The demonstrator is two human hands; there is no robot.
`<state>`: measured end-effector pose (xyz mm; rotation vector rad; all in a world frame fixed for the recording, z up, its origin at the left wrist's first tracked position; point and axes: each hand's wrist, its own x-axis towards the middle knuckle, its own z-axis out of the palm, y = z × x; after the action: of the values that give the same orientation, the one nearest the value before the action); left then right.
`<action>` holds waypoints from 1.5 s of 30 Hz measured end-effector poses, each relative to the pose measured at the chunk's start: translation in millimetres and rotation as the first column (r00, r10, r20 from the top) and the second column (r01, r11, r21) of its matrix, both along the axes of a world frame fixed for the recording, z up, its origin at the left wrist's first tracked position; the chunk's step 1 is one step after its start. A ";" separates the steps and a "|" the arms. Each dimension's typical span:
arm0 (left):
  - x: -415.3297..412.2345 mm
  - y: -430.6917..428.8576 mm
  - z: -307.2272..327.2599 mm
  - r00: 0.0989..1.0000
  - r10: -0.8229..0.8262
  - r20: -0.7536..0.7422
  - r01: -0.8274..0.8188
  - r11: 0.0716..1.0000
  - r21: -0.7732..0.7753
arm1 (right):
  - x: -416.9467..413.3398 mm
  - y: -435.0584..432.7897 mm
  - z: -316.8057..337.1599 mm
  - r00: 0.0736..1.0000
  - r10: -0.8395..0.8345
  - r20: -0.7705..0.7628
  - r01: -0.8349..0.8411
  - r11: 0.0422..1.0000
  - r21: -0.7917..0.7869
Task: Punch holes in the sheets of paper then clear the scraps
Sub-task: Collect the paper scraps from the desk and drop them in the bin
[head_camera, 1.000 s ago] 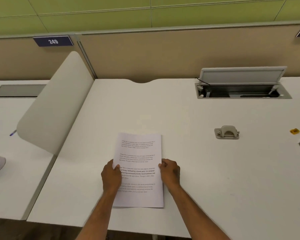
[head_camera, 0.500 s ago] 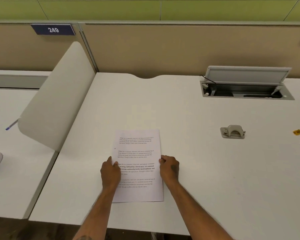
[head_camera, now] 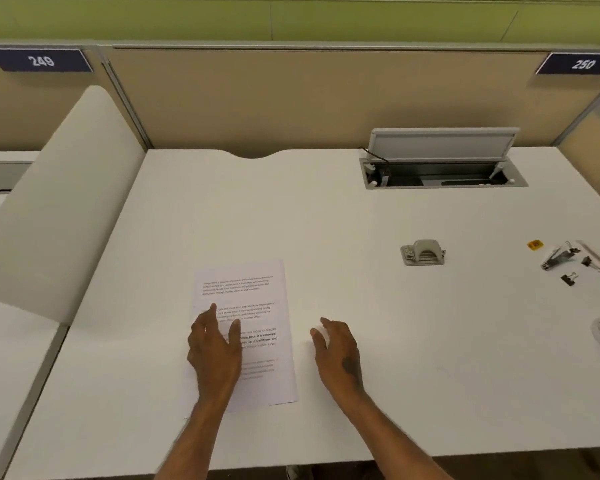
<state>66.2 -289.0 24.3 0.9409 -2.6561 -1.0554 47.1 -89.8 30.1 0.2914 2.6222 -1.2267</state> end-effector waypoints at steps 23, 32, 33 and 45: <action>-18.9 216.8 -60.6 0.793 -0.519 0.320 0.608 0.704 -0.367 | 37.1 238.4 -56.6 0.667 0.740 0.081 -0.601 0.471 0.645; -20.5 218.5 -60.9 0.812 -0.494 0.311 0.582 0.729 -0.360 | 26.5 265.4 -50.9 0.937 0.349 -0.007 -0.268 0.730 0.628; -20.5 218.9 -60.4 0.812 -0.496 0.308 0.581 0.735 -0.350 | 38.0 264.7 -51.2 0.977 0.212 0.013 -0.173 0.756 0.631; -22.3 216.5 -63.1 0.811 -0.494 0.312 0.582 0.731 -0.356 | 4.4 212.9 -58.5 0.997 0.029 0.071 -0.065 0.810 0.583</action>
<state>43.8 -72.5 -38.8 0.1697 -3.2300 -0.3772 51.5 123.1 -28.4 0.3525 2.8665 -0.3436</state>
